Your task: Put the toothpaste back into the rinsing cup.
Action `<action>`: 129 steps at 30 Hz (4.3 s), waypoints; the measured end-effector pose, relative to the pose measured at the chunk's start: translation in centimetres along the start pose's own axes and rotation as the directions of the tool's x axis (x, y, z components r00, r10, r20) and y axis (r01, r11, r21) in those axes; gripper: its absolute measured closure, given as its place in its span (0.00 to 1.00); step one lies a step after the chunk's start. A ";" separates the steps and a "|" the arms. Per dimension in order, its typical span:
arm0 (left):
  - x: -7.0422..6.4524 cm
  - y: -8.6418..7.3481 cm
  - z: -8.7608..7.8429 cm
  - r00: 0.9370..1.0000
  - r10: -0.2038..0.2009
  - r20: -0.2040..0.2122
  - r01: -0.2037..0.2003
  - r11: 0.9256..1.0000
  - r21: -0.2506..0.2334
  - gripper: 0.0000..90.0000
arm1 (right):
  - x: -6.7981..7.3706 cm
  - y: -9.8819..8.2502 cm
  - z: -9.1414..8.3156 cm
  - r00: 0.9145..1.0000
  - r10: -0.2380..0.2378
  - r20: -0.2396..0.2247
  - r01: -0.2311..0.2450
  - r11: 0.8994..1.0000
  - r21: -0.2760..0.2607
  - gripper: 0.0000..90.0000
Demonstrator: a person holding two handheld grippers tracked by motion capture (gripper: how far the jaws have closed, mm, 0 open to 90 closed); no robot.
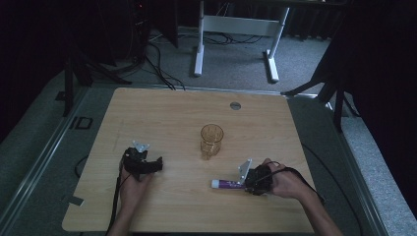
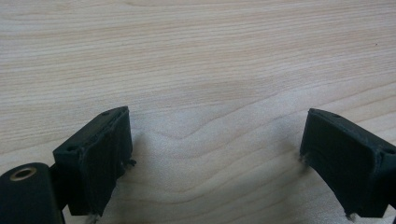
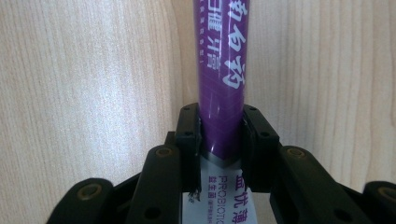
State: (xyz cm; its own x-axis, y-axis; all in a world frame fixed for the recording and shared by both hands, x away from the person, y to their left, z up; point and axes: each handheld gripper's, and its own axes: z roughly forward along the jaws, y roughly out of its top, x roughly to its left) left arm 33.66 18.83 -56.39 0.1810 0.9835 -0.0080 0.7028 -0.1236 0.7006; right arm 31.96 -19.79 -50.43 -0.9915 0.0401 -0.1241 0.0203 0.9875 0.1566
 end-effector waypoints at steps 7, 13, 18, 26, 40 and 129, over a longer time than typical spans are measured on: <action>0.0 0.0 0.0 1.000 0.000 0.000 0.000 1.000 0.000 0.10 | -0.3 -0.1 -0.8 1.000 0.010 0.021 -0.010 1.000 -0.021 0.80; 0.0 0.0 0.0 1.000 0.000 0.000 0.000 1.000 0.001 0.10 | -0.7 -0.4 -1.9 0.999 0.017 0.045 -0.016 0.999 -0.034 0.80; 0.0 0.0 0.0 1.000 0.000 0.000 0.000 1.000 0.000 0.10 | -1.0 -0.7 -2.8 0.997 0.029 0.068 -0.026 0.998 -0.052 0.80; 0.0 0.0 0.0 1.000 0.000 0.000 0.000 1.000 0.000 0.10 | -1.5 -0.9 -4.2 0.994 0.051 0.094 -0.044 0.996 -0.083 0.80; 0.0 0.0 0.0 1.000 0.000 0.000 0.000 1.000 0.000 0.10 | -2.4 -0.7 -5.8 0.989 0.058 0.136 -0.044 0.994 -0.103 0.80; 0.0 0.0 0.0 1.000 0.001 0.000 -0.001 1.000 0.001 0.10 | -9.3 2.6 -13.4 0.949 0.086 0.302 -0.063 0.994 -0.085 0.81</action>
State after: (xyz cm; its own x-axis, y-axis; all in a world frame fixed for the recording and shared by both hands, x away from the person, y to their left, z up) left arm 33.66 18.84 -56.38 0.1815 0.9834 -0.0074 0.7031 -0.1245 0.7001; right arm 39.50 -19.65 -35.78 -0.9006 0.1694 -0.4002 0.0722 0.9664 0.2466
